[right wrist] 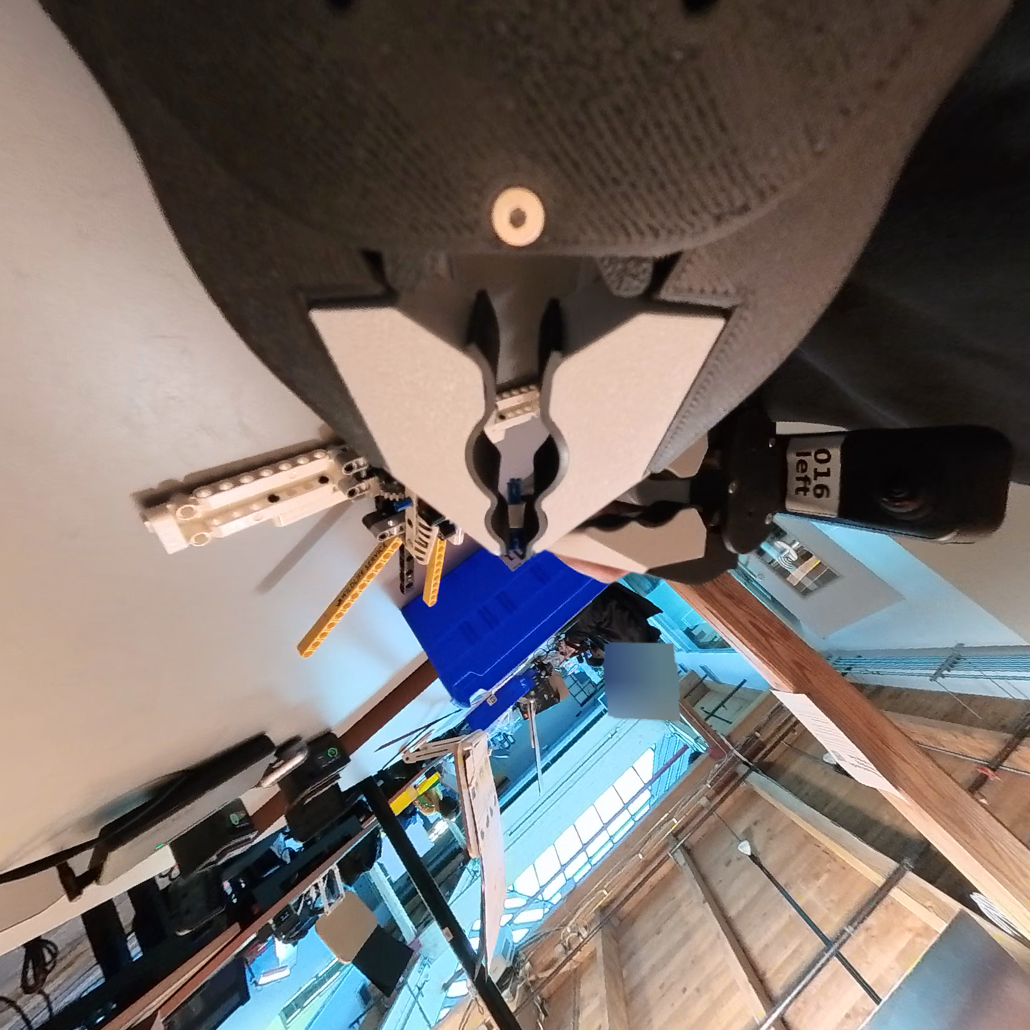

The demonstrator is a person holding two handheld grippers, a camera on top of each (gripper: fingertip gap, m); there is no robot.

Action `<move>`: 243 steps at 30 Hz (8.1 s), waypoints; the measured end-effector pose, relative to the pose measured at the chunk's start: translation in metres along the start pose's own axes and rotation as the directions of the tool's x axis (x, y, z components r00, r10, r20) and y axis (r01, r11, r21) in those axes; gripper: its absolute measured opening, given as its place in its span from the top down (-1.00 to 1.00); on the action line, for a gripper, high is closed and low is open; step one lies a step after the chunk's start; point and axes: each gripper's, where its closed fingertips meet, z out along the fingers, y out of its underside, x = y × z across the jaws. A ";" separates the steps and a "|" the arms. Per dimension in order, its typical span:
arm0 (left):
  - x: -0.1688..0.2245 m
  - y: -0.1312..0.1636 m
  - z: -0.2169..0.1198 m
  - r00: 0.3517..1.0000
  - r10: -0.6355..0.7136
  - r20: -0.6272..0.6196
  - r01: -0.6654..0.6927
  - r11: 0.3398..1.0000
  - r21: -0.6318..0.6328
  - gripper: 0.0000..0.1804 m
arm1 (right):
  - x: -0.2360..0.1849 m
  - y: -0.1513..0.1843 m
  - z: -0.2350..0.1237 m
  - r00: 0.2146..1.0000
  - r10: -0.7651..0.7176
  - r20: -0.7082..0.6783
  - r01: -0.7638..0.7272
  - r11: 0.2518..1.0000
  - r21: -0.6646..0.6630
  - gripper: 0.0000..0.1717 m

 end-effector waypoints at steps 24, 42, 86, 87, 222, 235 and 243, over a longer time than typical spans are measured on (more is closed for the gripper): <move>0.002 -0.055 -0.016 0.839 -0.536 -0.088 0.534 0.785 0.315 0.94 | -0.030 -0.046 -0.042 0.992 -0.029 0.127 -0.003 0.970 0.244 0.71; 0.027 -0.084 -0.008 0.854 -0.510 -0.098 0.487 0.721 0.493 0.94 | -0.009 -0.051 -0.079 0.992 -0.127 -0.017 0.128 0.969 0.213 0.72; 0.029 -0.075 -0.004 0.807 -0.532 -0.257 0.587 0.678 0.442 0.95 | -0.028 -0.032 -0.065 0.988 -0.129 0.089 0.115 0.983 0.146 0.64; 0.029 -0.075 -0.004 0.808 -0.530 -0.258 0.586 0.678 0.443 0.95 | -0.028 -0.033 -0.066 0.988 -0.125 0.095 0.110 0.982 0.152 0.65; 0.032 -0.091 -0.039 0.545 -0.501 -0.672 0.835 0.394 0.383 0.94 | -0.078 -0.005 -0.065 0.884 -0.450 0.127 0.464 0.878 -0.116 0.66; 0.032 -0.089 -0.036 0.629 -0.510 -0.587 0.776 0.453 0.438 0.84 | -0.082 -0.004 -0.063 0.835 -0.542 0.099 0.551 0.826 -0.124 0.92; 0.020 -0.085 -0.040 0.612 -0.538 -0.580 0.791 0.405 0.459 0.94 | -0.084 -0.005 -0.059 0.848 -0.521 0.097 0.529 0.843 -0.099 0.53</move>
